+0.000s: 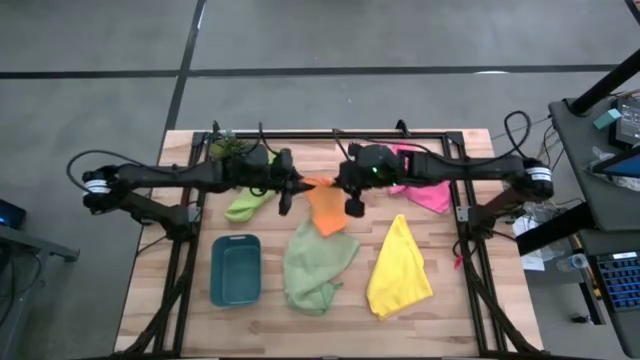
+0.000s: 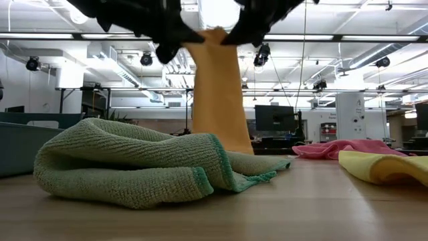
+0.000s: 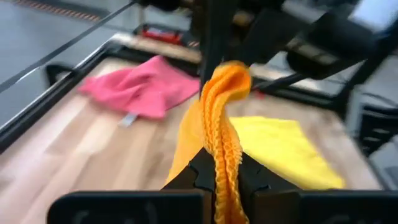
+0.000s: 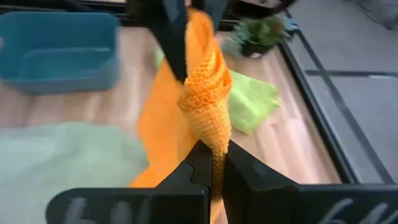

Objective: Fold microfiber towels
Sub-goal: Fold the orange microfiber cloth

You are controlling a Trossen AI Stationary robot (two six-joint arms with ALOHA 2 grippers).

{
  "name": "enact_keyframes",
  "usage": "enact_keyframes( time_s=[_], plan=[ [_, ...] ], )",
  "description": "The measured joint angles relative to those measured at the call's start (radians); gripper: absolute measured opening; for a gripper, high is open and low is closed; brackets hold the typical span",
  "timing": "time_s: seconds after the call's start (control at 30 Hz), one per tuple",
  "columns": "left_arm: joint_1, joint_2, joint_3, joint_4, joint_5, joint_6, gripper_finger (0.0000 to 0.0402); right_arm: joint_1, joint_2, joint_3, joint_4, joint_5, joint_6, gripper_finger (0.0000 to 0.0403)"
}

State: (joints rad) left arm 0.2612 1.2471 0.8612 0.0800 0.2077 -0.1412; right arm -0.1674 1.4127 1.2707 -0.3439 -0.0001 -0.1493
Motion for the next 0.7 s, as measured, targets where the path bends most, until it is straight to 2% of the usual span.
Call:
enact_keyframes(
  time_s=[0.3, 0.47, 0.7],
  plan=[
    [0.185, 0.119, 0.0, 0.0, 0.002, 0.084, 0.0, -0.161, 0.12, 0.003, 0.103, -0.008, -0.073, 0.0009],
    [0.253, 0.206, 0.0, 0.028, 0.004, 0.158, 0.0, -0.221, 0.216, 0.017, 0.133, -0.01, -0.139, 0.0009],
    [0.298, 0.313, 0.013, 0.049, -0.01, 0.375, 0.0, -0.264, 0.322, 0.049, 0.147, -0.006, -0.247, 0.0009]
  ],
)
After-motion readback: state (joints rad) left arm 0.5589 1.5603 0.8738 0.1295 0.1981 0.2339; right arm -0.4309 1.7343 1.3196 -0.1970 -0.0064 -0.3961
